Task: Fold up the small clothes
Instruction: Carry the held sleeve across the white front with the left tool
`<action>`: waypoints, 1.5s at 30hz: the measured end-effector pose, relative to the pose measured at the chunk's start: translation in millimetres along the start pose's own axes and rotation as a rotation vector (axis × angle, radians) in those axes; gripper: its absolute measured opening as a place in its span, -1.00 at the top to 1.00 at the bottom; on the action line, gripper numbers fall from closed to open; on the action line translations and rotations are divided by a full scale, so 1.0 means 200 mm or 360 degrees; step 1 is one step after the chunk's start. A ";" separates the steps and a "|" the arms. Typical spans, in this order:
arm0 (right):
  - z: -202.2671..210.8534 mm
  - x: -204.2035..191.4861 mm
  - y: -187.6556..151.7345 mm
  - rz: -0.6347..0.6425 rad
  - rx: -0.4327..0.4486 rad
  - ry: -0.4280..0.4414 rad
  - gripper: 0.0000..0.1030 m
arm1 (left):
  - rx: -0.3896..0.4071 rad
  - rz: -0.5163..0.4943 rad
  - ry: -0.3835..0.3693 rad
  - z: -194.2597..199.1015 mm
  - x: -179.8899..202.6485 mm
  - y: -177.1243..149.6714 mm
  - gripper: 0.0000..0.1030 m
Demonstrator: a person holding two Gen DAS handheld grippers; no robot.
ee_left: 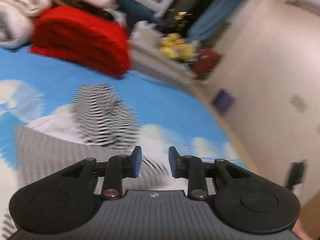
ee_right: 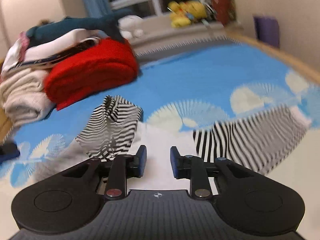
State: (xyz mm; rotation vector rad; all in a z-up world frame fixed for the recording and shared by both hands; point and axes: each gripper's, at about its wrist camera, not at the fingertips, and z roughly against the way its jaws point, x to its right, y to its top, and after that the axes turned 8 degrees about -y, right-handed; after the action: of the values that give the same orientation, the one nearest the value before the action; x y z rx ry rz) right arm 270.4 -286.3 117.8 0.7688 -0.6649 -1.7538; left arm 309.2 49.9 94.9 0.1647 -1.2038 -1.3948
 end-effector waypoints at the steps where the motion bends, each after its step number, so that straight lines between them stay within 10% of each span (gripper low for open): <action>1: -0.03 0.02 0.00 -0.0075 -0.0046 0.0013 0.46 | -0.0015 0.0015 0.0099 -0.02 -0.04 0.00 0.37; 5: -0.18 0.09 -0.04 -0.0365 -0.0242 0.0032 0.46 | -0.0043 0.0038 0.0558 -0.03 -0.27 0.11 0.37; 10: -0.42 0.14 -0.17 -0.0542 -0.0456 -0.0037 0.42 | -0.0148 0.0283 0.0814 -0.03 -0.59 0.17 0.37; 20: -0.79 0.15 -0.33 -0.0962 -0.0771 -0.0004 0.31 | -0.0274 0.0307 0.0715 -0.03 -0.65 0.18 0.37; 22: -0.83 0.15 -0.31 -0.1013 -0.0753 0.0025 0.55 | -0.0332 0.0276 0.0703 -0.07 -0.65 0.15 0.37; 24: -0.83 0.15 -0.28 -0.0998 -0.0687 0.0059 0.94 | -0.0392 0.0251 0.0709 -0.14 -0.66 0.10 0.37; 32: -0.39 -0.07 -0.09 -0.0520 0.0094 0.0207 0.95 | -0.0613 0.0251 0.0656 -0.26 -0.67 -0.13 0.38; 38: -0.63 0.10 -0.29 -0.0595 -0.0576 -0.0455 0.85 | -0.0764 0.0270 0.0792 -0.28 -0.76 -0.25 0.38; 43: -0.49 0.09 -0.18 -0.0553 -0.0201 -0.0276 0.73 | -0.0679 0.0213 0.0683 -0.25 -0.68 -0.22 0.38; 45: -0.53 0.09 -0.16 -0.0552 -0.0249 -0.0079 0.50 | -0.0775 0.0195 0.0714 -0.29 -0.68 -0.26 0.39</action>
State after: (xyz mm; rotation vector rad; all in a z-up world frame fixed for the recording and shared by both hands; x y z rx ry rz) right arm 327.6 -301.4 23.3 0.7671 -0.4373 -2.1181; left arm 353.2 113.4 -42.7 0.0544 -0.4796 -1.4079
